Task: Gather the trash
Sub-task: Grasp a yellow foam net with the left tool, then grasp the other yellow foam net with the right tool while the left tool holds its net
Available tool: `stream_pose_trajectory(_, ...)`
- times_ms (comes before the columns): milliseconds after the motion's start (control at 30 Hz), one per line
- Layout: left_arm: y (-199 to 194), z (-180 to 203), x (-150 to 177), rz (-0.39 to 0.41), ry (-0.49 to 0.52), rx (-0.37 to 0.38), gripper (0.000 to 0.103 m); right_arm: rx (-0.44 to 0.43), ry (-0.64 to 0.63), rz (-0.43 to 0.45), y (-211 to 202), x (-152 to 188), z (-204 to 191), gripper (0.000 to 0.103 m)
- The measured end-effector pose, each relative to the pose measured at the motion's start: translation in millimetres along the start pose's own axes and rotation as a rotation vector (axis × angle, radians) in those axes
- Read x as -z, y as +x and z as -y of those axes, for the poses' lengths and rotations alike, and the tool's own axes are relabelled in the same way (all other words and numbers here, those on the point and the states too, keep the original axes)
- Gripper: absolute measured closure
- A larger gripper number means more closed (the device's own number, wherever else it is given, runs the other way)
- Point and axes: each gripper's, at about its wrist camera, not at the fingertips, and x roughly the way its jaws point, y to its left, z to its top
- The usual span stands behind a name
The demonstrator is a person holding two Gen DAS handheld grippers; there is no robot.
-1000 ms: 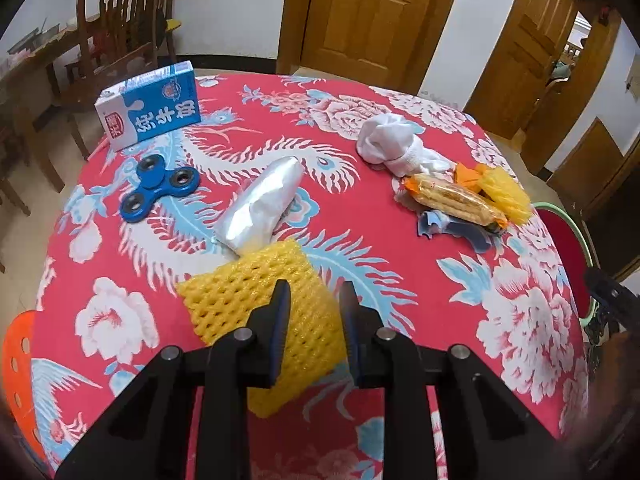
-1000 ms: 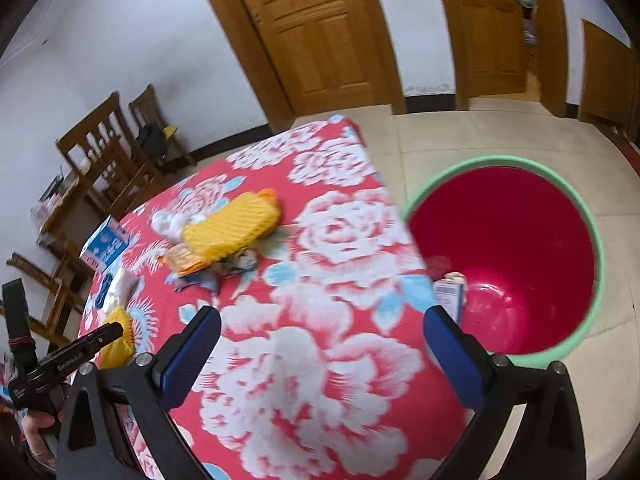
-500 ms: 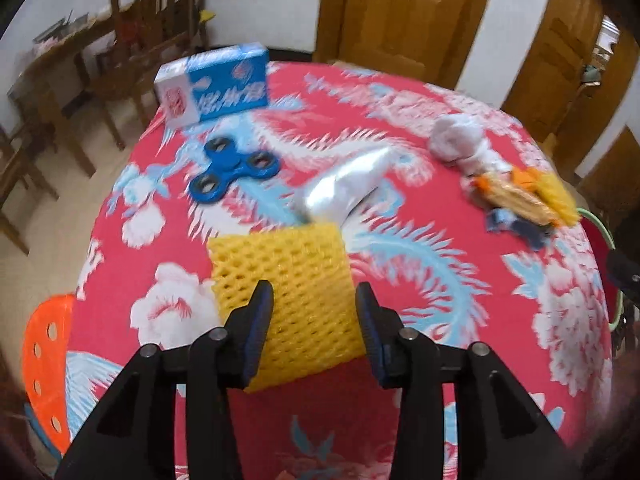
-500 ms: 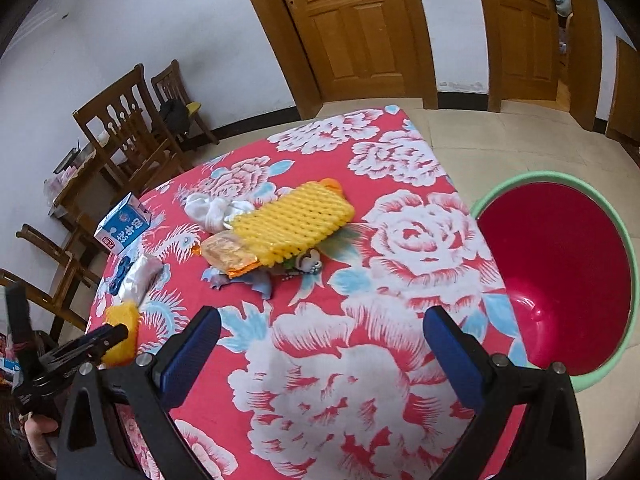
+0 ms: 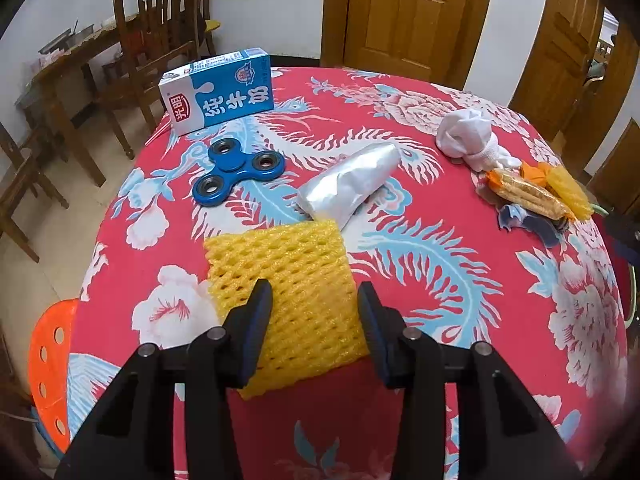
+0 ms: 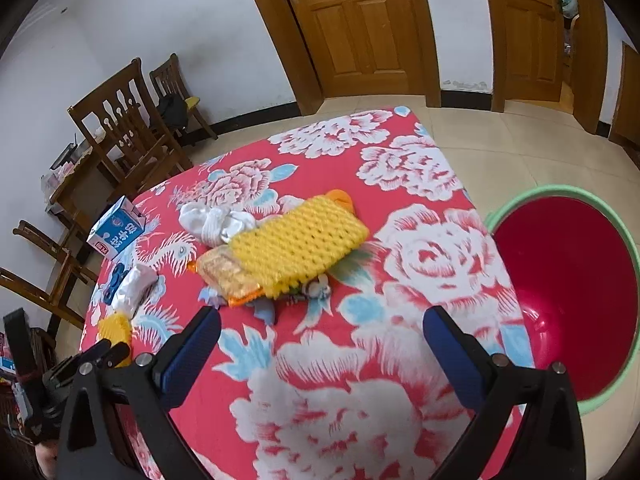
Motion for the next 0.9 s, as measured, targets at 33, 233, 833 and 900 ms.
stream_pose_trajectory(33, -0.4, 0.1, 0.8, 0.005, 0.003, 0.001, 0.060, -0.001, -0.001, -0.005, 3.3, -2.4, -1.4, 0.000)
stream_pose_trajectory(233, -3.4, -3.8, 2.5, 0.031, 0.011, 0.000, 0.079, -0.016, 0.011, -0.036, 25.9, -14.3, -6.5, 0.000)
stream_pose_trajectory(833, -36.3, -11.3, -1.1, 0.099, -0.061, 0.164, 0.087, -0.097, 0.083, 0.047, 12.9, -12.1, -5.8, 0.091)
stream_pose_trajectory(900, -38.4, -8.4, -1.2, 0.101, -0.061, 0.177, 0.087, -0.098, 0.064, 0.062, 6.1, -10.0, -8.0, 0.092)
